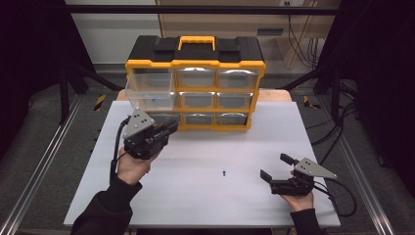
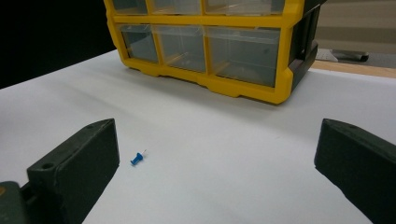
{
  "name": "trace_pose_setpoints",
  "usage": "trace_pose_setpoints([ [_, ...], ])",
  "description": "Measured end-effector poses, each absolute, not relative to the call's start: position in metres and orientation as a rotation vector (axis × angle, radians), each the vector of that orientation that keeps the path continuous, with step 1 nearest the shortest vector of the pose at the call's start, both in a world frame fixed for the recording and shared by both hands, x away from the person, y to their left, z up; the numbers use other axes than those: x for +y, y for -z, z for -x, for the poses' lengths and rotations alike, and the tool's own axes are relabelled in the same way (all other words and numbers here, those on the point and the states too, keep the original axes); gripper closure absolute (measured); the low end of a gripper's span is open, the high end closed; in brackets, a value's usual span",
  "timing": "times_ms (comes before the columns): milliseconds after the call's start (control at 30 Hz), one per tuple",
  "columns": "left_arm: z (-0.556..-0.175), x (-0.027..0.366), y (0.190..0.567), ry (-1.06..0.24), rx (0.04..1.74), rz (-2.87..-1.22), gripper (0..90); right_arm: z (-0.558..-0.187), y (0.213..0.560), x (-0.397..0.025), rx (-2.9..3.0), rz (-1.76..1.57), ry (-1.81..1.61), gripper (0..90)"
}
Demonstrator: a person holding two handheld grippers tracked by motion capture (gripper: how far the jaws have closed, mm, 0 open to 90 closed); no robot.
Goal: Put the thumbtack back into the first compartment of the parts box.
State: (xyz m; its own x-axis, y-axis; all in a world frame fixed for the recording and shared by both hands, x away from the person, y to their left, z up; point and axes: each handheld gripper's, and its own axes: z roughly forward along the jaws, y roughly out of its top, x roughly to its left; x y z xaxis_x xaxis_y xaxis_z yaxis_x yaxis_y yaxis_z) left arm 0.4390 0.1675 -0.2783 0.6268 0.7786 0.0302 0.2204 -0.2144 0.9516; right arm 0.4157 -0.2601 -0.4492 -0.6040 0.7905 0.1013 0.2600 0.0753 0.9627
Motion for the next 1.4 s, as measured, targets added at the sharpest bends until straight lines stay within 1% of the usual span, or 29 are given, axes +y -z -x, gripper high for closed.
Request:
trace_pose_setpoints([
  [33, -0.439, 0.168, 0.278, -0.635, 0.815, -1.752, 84.6, -0.416, 0.449, -0.26, 1.907, -1.038, -1.551, 0.6],
  [67, -0.44, 0.171, 0.269, -0.653, 0.81, -1.746, 84.6, -0.417, 0.45, -0.262, 1.912, -1.003, -1.548, 0.6],
  [100, -0.44, 0.172, 0.265, -0.661, 0.81, -1.739, 84.6, -0.415, 0.448, -0.26, 1.9, -1.052, -1.553, 0.6],
  [200, -0.444, 0.174, 0.254, -0.681, 0.811, -1.733, 84.6, -0.416, 0.449, -0.26, 1.9, -1.039, -1.556, 0.6],
  [367, -0.449, 0.177, 0.24, -0.705, 0.81, -1.731, 84.6, -0.416, 0.449, -0.261, 1.903, -1.037, -1.553, 0.6],
  [400, -0.452, 0.176, 0.234, -0.727, 0.812, -1.728, 84.6, -0.416, 0.449, -0.26, 1.901, -1.039, -1.554, 0.6],
  [567, -0.46, 0.175, 0.225, -0.758, 0.82, -1.726, 84.6, -0.416, 0.449, -0.261, 1.904, -1.026, -1.545, 0.6],
  [733, -0.475, 0.177, 0.215, -0.76, 0.834, -1.72, 84.6, -0.416, 0.449, -0.262, 1.905, -1.024, -1.536, 0.6],
  [1133, -0.505, 0.19, 0.212, -0.801, 0.889, -1.724, 84.4, -0.416, 0.449, -0.261, 1.908, -1.031, -1.555, 0.6],
  [1400, -0.521, 0.199, 0.22, -0.819, 0.94, -1.741, 84.3, -0.416, 0.449, -0.261, 1.906, -1.03, -1.554, 0.6],
])
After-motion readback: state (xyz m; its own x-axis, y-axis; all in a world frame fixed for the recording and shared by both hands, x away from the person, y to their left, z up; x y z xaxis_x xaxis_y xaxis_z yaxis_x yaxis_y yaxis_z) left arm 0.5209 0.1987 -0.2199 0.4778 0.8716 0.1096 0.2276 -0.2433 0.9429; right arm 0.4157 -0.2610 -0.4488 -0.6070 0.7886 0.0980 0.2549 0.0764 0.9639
